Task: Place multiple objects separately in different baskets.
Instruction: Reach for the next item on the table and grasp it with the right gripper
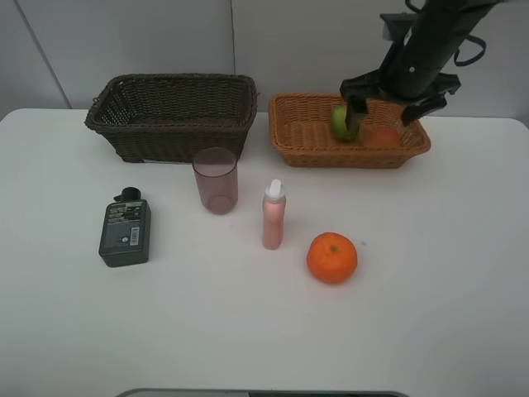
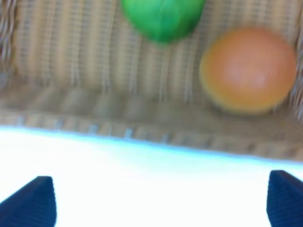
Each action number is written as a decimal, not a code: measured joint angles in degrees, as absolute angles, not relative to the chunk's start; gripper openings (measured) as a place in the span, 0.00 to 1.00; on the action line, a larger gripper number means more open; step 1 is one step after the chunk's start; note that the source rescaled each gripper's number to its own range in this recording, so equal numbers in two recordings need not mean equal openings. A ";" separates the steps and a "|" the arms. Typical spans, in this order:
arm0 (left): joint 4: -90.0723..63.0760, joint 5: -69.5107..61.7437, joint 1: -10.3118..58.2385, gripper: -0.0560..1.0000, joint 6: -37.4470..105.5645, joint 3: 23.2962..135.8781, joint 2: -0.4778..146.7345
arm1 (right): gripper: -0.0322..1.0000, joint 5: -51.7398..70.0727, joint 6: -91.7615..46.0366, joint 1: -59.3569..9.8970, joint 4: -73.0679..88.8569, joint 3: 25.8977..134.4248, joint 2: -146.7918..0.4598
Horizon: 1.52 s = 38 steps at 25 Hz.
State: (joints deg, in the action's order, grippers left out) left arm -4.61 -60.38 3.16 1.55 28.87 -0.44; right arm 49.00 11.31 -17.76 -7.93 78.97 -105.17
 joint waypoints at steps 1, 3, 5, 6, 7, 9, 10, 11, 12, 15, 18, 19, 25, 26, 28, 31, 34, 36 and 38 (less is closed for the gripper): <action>-4.61 -60.38 3.16 0.96 1.55 28.87 -0.44 | 0.98 48.67 11.87 -18.69 -7.93 76.32 -103.36; -4.61 -60.38 3.16 0.96 1.55 28.87 -0.44 | 0.98 47.90 12.43 -20.78 -7.93 71.82 -100.21; -4.61 -60.38 3.16 0.96 1.55 28.87 -0.44 | 0.98 47.52 13.12 -23.04 -7.93 67.70 -97.68; -4.61 -60.38 3.16 0.96 1.55 28.87 -0.44 | 0.98 47.38 13.92 -24.19 -7.93 66.06 -96.62; -4.61 -60.38 3.16 0.96 1.55 28.87 -0.44 | 0.98 47.22 14.87 -25.32 -7.93 64.86 -95.83; -4.61 -60.38 3.16 0.96 1.55 28.87 -0.44 | 0.98 46.93 17.14 -27.29 -7.93 62.35 -94.99; -4.61 -60.38 3.16 0.96 1.55 28.87 -0.44 | 0.98 46.93 17.83 -28.37 -7.85 61.27 -94.84; -4.61 -60.38 3.16 0.96 1.55 28.87 -0.44 | 0.98 46.65 18.33 -29.33 -7.55 60.38 -94.84; -4.61 -60.38 3.16 0.96 1.55 28.87 -0.44 | 0.98 46.35 18.60 -30.06 -6.86 59.33 -94.84; -4.61 -60.38 3.16 0.96 1.55 28.87 -0.44 | 0.98 44.24 18.87 -32.43 -4.79 57.05 -94.84; -4.61 -60.38 3.16 0.96 1.55 28.87 -0.44 | 0.98 42.37 19.25 -34.06 -3.31 56.29 -94.91; -4.61 -60.38 3.16 0.96 1.55 28.87 -0.44 | 0.98 42.10 19.86 -34.60 -3.30 56.29 -95.21; -4.61 -60.38 3.16 0.96 1.55 28.87 -0.44 | 0.98 41.00 24.43 -35.95 -3.88 56.07 -98.74; -4.61 -60.38 3.16 0.96 1.55 28.87 -0.44 | 0.98 41.05 25.12 -35.95 -4.19 56.00 -99.42; -4.61 -60.38 3.16 0.96 1.55 28.87 -0.44 | 0.98 41.37 26.21 -35.95 -4.82 55.96 -100.38; -4.61 -60.38 3.16 0.96 1.55 28.87 -0.44 | 0.98 39.86 27.43 -35.95 -5.12 54.41 -100.57; -4.61 -60.38 3.16 0.96 1.55 28.87 -0.44 | 0.98 37.11 28.26 -35.95 -5.19 52.02 -100.62; -4.61 -60.38 3.16 0.96 1.55 28.87 -0.44 | 0.98 35.82 28.96 -35.95 -5.19 51.52 -100.74; -4.61 -60.38 3.16 0.96 1.55 28.87 -0.44 | 0.98 34.77 29.17 -35.95 -5.26 51.52 -100.93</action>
State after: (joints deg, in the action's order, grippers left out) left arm -4.61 -60.38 3.16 1.55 28.87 -0.44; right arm 34.77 29.17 -35.95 -5.26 51.52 -100.93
